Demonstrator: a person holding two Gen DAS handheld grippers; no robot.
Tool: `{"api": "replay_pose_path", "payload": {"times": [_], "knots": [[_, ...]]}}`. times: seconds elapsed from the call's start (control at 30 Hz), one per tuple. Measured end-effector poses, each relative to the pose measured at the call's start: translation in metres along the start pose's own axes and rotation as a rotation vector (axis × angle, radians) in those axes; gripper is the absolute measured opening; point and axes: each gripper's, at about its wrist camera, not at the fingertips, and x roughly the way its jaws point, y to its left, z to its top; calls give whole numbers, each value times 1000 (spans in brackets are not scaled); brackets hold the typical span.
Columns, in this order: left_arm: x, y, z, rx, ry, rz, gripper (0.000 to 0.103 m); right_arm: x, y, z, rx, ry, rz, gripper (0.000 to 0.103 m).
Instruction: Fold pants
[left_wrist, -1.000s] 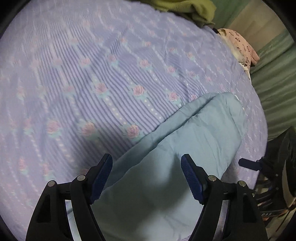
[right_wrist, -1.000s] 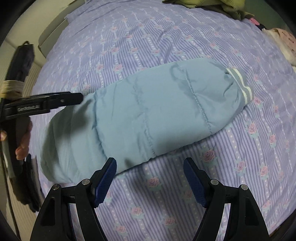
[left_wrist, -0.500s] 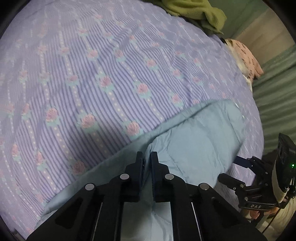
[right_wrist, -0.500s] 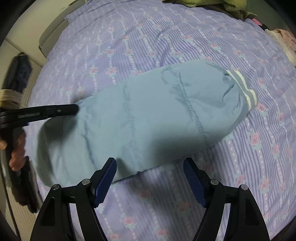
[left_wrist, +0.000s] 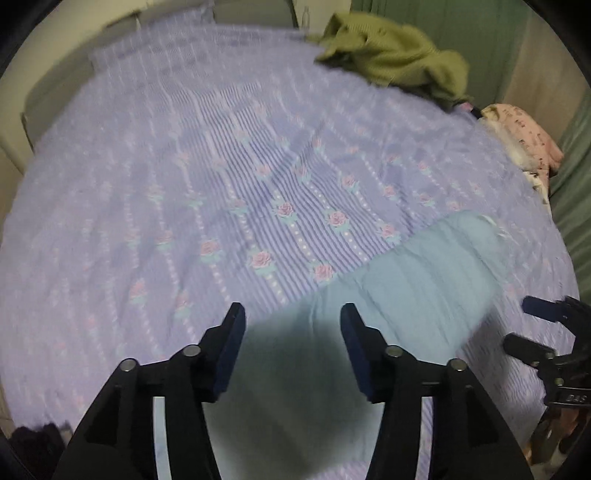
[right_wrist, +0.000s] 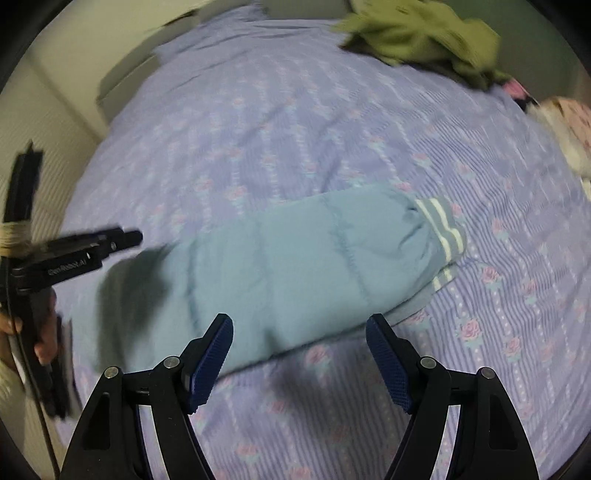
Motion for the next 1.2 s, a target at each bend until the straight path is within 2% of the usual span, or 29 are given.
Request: {"api": "replay_pose_path", "payload": {"times": [0.03,0.1,0.17,0.23,0.33,0.47,0.57,0.7,0.9,1.0,1.17,1.2], "knots": [[-10,3,-9,-18,-13,-5,62,-3,9,-6,-31,8,24,76],[-30,14,-38,-86,-29,-12,63,-4,23,-19,-73,35,62,76],[-38,21,-62,-129,-21,12,63,0,39,-31,-115,64,110,76],[-41,27,-89,-153,6,70,63,11,55,-44,-152,106,149,76],[-37,30,-116,-189,49,88,63,32,73,-58,-175,160,194,74],[-26,44,-142,-249,98,123,63,65,90,-70,-192,236,224,61],[-21,50,-150,-269,102,135,63,85,102,-71,-197,278,252,58],[-19,62,-150,-295,86,135,63,93,112,-68,-222,273,250,54],[-5,73,-147,-310,93,148,64,81,101,-48,-116,221,309,54],[4,81,-149,-327,114,161,64,88,102,-50,-84,237,307,54],[14,94,-154,-363,149,142,65,96,121,-60,-168,255,296,54],[15,95,-154,-362,153,142,65,101,121,-60,-179,264,283,51]]}}
